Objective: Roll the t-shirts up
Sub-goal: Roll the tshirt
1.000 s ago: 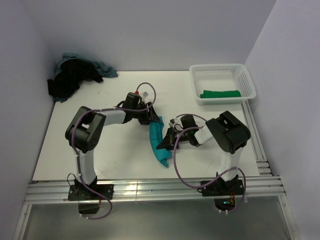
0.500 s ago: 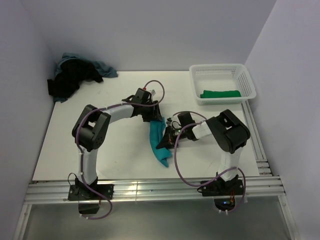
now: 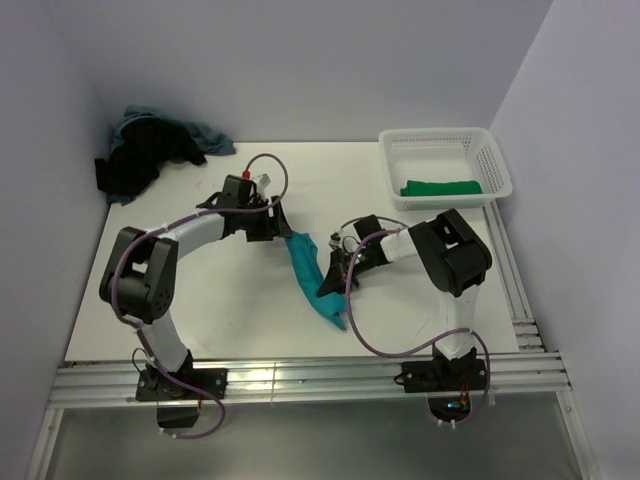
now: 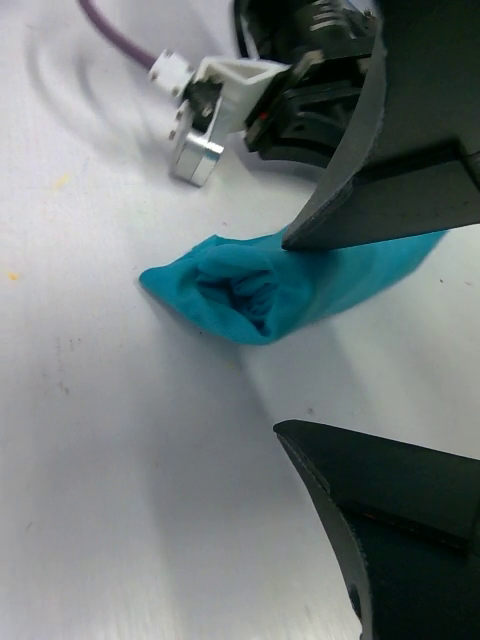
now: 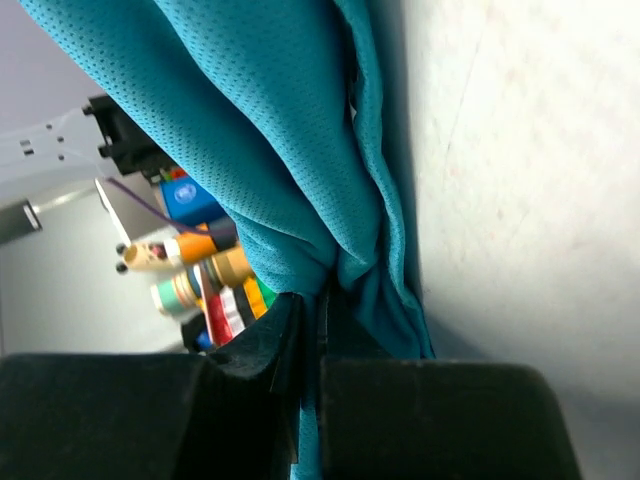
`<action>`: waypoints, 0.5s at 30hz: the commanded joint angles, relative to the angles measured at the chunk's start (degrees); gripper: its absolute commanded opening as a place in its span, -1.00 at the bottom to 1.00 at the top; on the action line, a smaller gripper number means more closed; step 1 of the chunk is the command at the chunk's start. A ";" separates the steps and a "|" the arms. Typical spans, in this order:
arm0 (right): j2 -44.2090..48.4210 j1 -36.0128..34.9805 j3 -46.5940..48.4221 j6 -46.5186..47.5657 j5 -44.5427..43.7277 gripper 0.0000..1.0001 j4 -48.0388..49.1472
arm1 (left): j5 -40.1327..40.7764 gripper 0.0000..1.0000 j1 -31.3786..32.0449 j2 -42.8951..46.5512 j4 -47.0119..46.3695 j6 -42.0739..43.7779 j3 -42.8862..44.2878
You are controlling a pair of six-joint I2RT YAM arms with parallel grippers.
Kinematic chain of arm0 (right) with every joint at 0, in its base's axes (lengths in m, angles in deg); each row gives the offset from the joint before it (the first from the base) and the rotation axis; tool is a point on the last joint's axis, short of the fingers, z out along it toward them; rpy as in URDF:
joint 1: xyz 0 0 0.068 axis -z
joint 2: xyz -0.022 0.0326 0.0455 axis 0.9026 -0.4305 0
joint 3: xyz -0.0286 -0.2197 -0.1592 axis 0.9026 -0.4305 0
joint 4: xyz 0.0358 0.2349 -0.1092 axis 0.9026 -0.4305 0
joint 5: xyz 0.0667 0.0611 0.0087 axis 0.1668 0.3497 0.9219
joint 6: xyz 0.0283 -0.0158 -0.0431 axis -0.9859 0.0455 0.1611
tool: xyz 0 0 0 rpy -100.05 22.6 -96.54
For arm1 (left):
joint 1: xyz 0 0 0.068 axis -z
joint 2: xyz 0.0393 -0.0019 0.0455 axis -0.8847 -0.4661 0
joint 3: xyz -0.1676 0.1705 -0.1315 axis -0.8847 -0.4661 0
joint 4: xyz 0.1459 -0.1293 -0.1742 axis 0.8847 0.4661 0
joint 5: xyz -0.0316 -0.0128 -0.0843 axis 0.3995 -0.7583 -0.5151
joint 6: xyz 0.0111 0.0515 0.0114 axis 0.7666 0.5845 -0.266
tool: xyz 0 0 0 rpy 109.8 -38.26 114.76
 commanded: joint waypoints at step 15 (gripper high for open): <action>-6.08 2.84 4.79 13.89 -16.57 -1.00 -26.19 | -16.43 0.42 -1.68 18.37 -11.90 23.02 -14.82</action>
